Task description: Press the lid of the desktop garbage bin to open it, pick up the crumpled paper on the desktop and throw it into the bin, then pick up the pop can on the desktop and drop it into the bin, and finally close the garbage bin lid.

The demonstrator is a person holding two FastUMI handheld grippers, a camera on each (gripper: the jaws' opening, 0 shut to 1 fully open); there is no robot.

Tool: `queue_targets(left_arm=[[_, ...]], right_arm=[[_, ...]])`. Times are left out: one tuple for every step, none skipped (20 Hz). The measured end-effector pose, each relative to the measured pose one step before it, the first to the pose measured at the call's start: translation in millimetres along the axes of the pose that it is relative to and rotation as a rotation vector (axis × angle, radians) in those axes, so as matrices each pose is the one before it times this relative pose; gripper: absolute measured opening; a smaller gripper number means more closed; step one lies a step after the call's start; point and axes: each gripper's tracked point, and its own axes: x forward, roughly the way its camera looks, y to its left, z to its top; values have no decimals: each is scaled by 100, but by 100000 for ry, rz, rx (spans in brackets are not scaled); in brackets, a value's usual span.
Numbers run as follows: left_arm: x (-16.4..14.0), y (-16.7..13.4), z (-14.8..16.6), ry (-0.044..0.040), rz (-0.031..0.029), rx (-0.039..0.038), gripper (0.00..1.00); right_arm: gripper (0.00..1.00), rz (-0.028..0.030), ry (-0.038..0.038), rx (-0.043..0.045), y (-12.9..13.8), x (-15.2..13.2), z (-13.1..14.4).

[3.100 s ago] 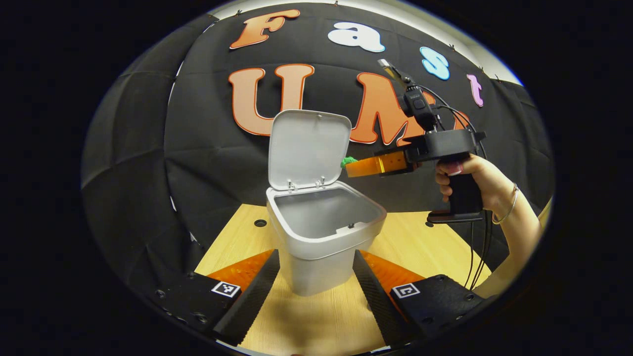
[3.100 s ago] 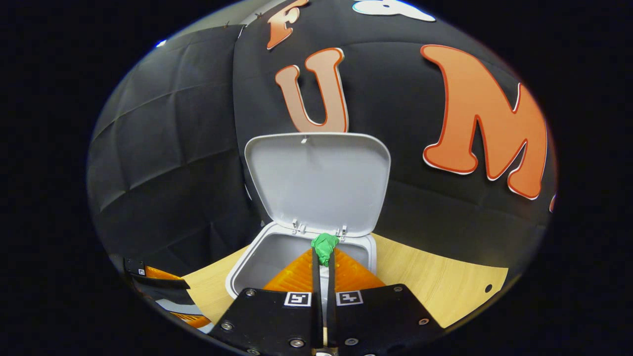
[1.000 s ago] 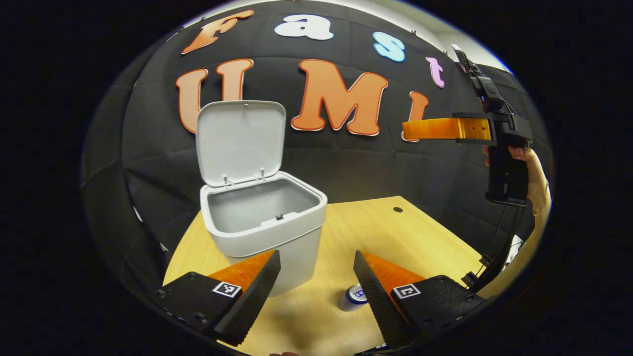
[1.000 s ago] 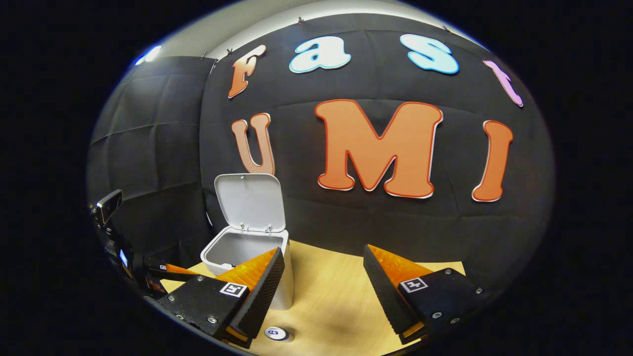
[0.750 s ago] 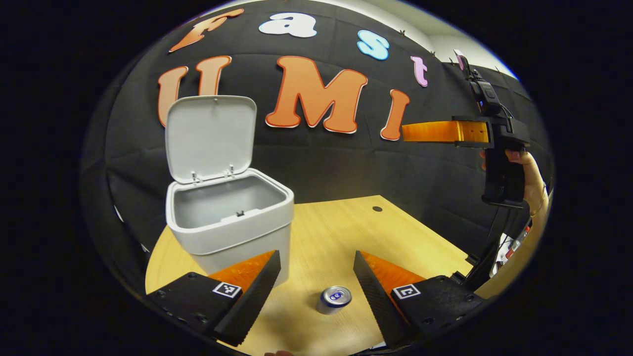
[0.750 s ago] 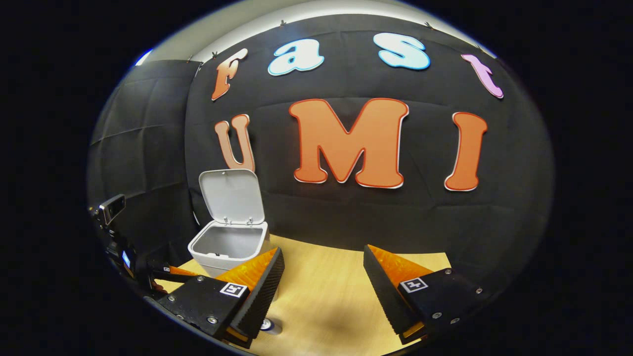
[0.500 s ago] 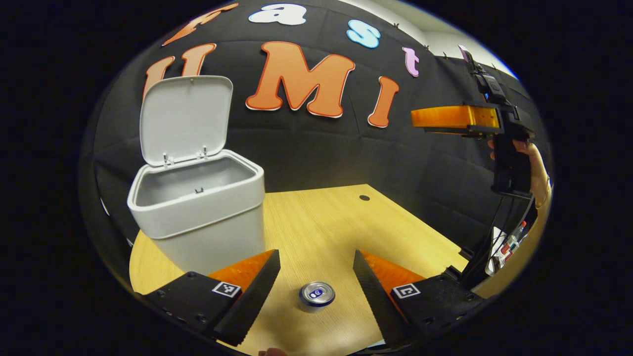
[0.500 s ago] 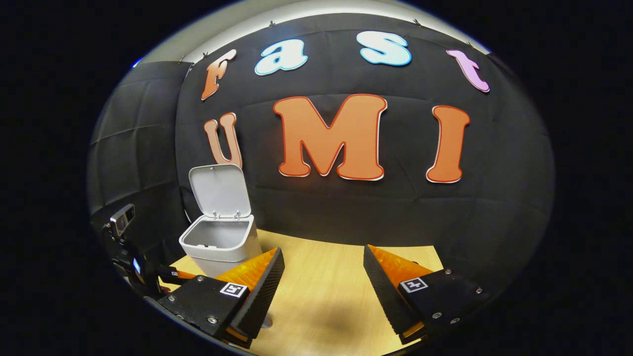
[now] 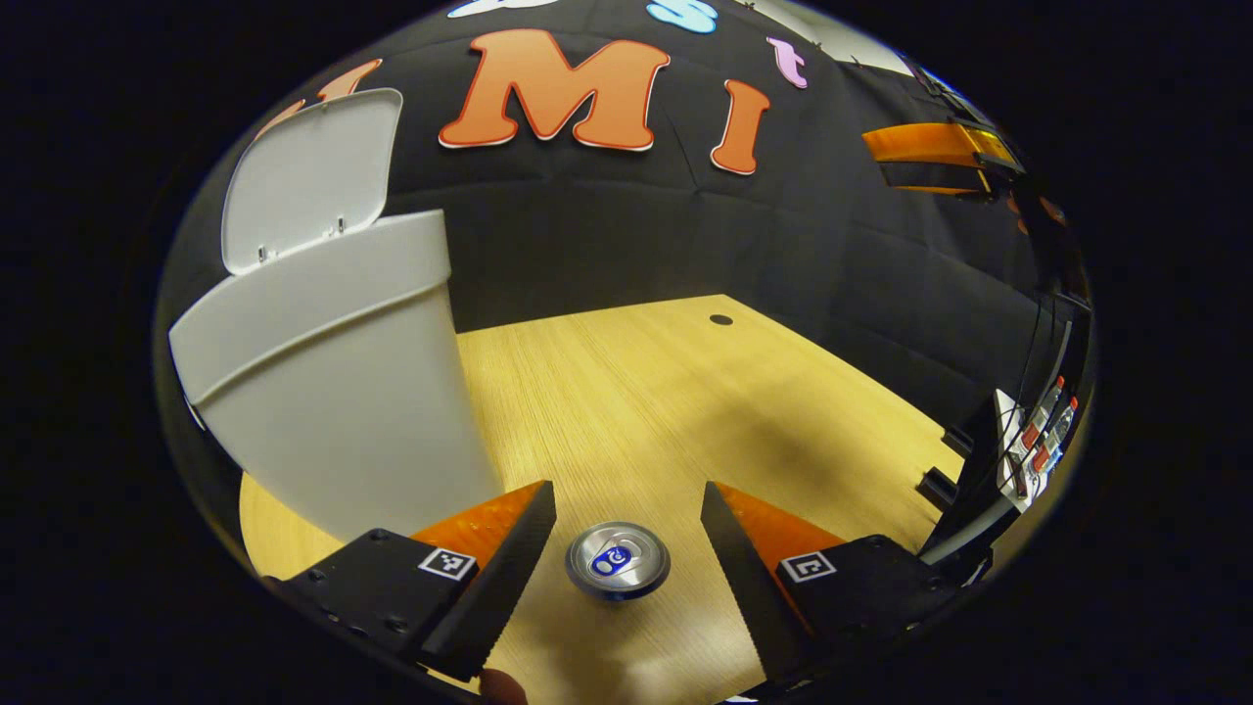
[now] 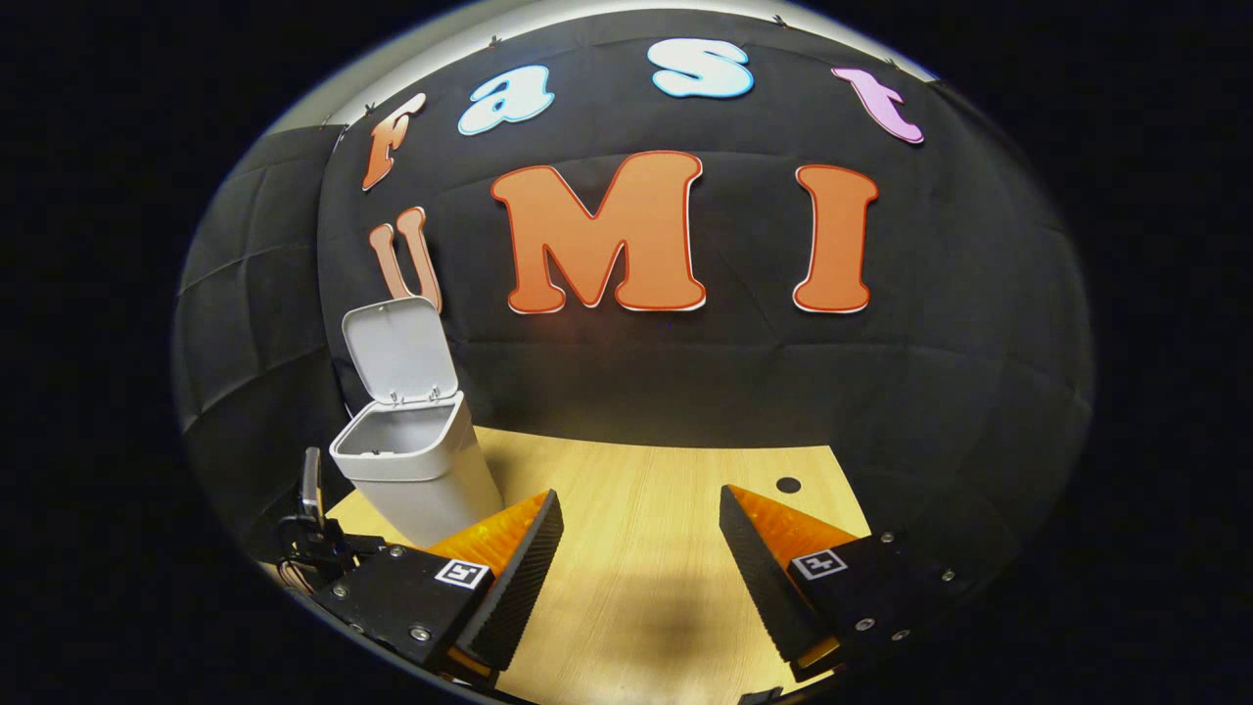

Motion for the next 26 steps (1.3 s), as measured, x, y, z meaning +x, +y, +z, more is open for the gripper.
queue_targets(left_arm=[[450,-24,-610,1218,-557,135,97],[487,30,-527,984,-495,294,97],[485,-173,-463,1040,-1197,100,97],[441,-103,-602,1383,-1160,-26,97],[505,42,-366,1111,-270,89,97],[476,308,-473,1057,344,440,97],[429,119,-396,999,-148,589,97],[335,-27,-620,1275,-808,172,97],[345,26,-549,1445,-803,-488,97],[361,305,-725,1640,200,-664,97],[352,304,-429,779,321,-784,97],[214,-17,-144,-309,-370,-1222,97],[79,-57,202,-959,-435,-1777,98],[193,-40,-56,-533,-657,-1312,97],[141,124,-232,659,501,-353,97],[83,430,-201,781,1970,264,96],[65,298,41,-378,1666,1620,95],[-173,56,-149,-73,592,1500,87],[-40,-36,154,-920,1,1008,87],[-20,74,117,-348,219,-227,86],[-12,38,93,-295,231,-308,85],[28,67,-92,361,389,-238,85],[-113,42,3,210,657,-64,84],[-131,-8,243,-143,585,40,84],[-127,66,369,-432,299,208,85],[-236,77,438,-409,218,293,84]], right_arm=[[96,-704,816,-259,-365,-198,-261],[96,-265,674,-9,-141,-55,-295],[96,-53,561,309,-29,55,-185],[97,65,861,196,20,90,-318],[97,-49,709,96,-110,57,-230],[97,23,693,110,-15,-5,-257],[97,326,614,201,102,74,-196],[97,423,582,129,106,-21,-219],[97,129,606,26,114,83,-182],[97,257,717,-157,160,98,-255],[97,-1,591,-198,135,161,-191],[97,200,674,-222,-43,84,-220],[97,44,592,-213,80,62,-211],[97,157,724,-194,-77,186,-210],[97,50,837,15,8,-91,-256],[97,193,686,15,55,32,-102],[97,303,745,-44,118,99,-233],[97,205,622,-112,74,126,-215],[97,154,835,-161,92,153,-268],[97,40,607,-107,72,145,-220],[97,118,628,-38,81,150,-164],[97,119,350,104,30,97,-66],[97,270,133,96,66,114,24],[97,210,34,-21,115,189,41],[97,-9,-10,52,-41,-81,-51],[97,299,-202,198,6,1,111]])
